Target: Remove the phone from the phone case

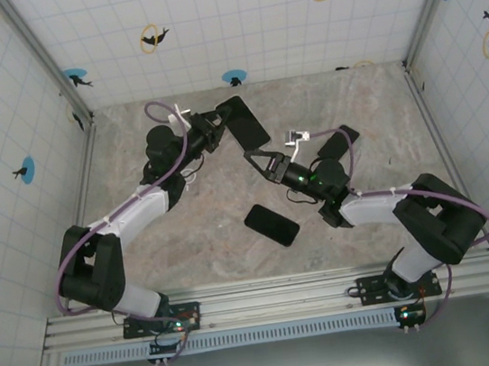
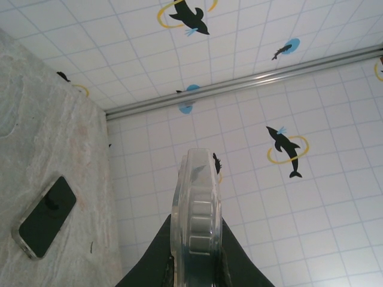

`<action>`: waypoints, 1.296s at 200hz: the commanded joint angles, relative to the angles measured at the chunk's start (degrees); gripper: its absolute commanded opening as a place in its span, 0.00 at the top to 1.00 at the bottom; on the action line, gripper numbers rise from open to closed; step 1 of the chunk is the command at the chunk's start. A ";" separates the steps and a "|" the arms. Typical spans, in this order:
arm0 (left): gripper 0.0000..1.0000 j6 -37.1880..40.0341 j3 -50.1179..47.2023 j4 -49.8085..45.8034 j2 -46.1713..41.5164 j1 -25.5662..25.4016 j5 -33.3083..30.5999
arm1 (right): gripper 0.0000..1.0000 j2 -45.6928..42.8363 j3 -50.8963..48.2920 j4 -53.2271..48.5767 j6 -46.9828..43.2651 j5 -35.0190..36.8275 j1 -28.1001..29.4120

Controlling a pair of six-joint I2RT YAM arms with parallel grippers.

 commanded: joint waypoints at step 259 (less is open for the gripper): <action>1.00 -12.29 3.26 6.50 -4.67 -0.99 7.42 | 0.81 -8.54 10.17 -35.27 -28.40 -1.75 -5.97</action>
